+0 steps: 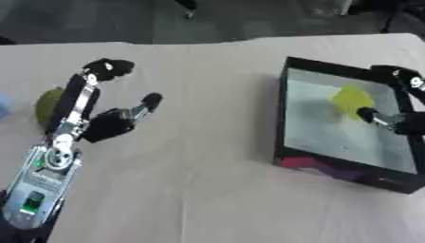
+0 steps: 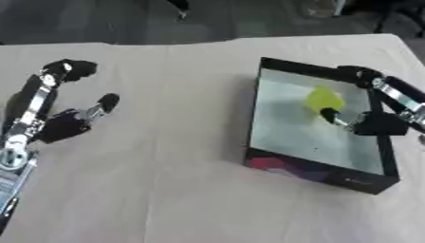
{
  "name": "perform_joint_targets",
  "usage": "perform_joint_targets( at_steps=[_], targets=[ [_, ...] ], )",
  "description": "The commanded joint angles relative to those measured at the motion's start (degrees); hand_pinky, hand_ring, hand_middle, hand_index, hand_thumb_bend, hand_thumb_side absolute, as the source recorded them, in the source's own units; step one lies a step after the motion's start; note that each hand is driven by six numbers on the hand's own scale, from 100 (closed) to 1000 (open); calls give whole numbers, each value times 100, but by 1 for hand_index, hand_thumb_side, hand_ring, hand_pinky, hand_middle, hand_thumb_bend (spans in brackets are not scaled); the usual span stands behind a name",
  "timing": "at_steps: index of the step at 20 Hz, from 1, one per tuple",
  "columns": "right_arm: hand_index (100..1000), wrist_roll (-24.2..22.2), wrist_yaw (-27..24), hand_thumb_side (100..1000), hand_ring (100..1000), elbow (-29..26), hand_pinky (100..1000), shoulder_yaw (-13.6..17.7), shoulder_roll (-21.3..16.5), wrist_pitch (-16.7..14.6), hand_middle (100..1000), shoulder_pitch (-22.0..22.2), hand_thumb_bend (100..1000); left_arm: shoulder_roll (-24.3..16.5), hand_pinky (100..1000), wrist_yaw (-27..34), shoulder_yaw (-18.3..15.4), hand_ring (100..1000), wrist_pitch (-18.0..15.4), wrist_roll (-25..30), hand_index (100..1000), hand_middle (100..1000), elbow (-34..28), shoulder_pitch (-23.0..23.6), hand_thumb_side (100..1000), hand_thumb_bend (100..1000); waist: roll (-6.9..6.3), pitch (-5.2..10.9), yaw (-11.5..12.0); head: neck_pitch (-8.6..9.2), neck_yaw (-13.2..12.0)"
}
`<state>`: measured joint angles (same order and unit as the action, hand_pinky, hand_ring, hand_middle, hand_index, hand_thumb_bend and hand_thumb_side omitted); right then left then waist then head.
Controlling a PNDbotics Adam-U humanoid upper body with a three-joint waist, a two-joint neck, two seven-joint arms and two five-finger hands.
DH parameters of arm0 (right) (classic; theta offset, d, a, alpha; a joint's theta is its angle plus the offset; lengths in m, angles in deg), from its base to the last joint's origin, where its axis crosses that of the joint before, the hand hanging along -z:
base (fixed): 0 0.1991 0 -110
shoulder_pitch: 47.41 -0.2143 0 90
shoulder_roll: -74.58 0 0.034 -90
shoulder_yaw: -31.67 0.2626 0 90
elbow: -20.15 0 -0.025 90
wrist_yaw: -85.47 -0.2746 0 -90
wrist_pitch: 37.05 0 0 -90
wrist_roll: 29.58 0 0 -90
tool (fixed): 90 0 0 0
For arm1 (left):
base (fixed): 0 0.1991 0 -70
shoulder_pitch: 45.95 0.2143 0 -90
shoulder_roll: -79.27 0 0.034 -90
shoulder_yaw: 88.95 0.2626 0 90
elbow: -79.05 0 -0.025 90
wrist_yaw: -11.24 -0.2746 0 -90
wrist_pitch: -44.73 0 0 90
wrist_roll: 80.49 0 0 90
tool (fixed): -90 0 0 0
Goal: Pick up the objects with one hand, pass them to the other hand, and then place them into the box on the other side of the table.
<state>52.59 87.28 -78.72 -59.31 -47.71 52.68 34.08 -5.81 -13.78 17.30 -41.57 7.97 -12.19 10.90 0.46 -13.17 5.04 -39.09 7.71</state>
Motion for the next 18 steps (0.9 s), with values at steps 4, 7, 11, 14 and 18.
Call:
perform_joint_targets(
  at_steps=[4,7,11,14,18],
  targets=[
    [991,133,-102,446,1000,-102,994,168,-159,33,1000,-13,385,-131,846,20,-74,775,-1,-45,790,689,-137,-43,586,570,-64,102,14,110,7],
    [987,216,-272,447,1000,-233,999,230,-100,66,1000,-52,297,-184,846,61,-111,773,5,-77,788,686,-201,-67,590,552,-49,18,19,532,-287],
    [996,551,-812,562,1000,-401,1000,337,62,223,1000,-147,100,-340,846,130,-189,773,85,-126,789,687,-271,-83,604,531,-50,-2,17,513,-603],
    [1000,753,-1174,599,1000,-575,1000,381,134,264,1000,-189,100,-486,846,183,-253,772,167,-157,790,688,-260,-70,610,523,-23,15,3,421,-652],
    [1000,897,-1656,494,1000,-783,1000,476,241,212,1000,-218,100,-684,843,241,-340,772,295,-202,798,693,-235,-55,645,477,-19,45,16,179,-528]
  ],
)
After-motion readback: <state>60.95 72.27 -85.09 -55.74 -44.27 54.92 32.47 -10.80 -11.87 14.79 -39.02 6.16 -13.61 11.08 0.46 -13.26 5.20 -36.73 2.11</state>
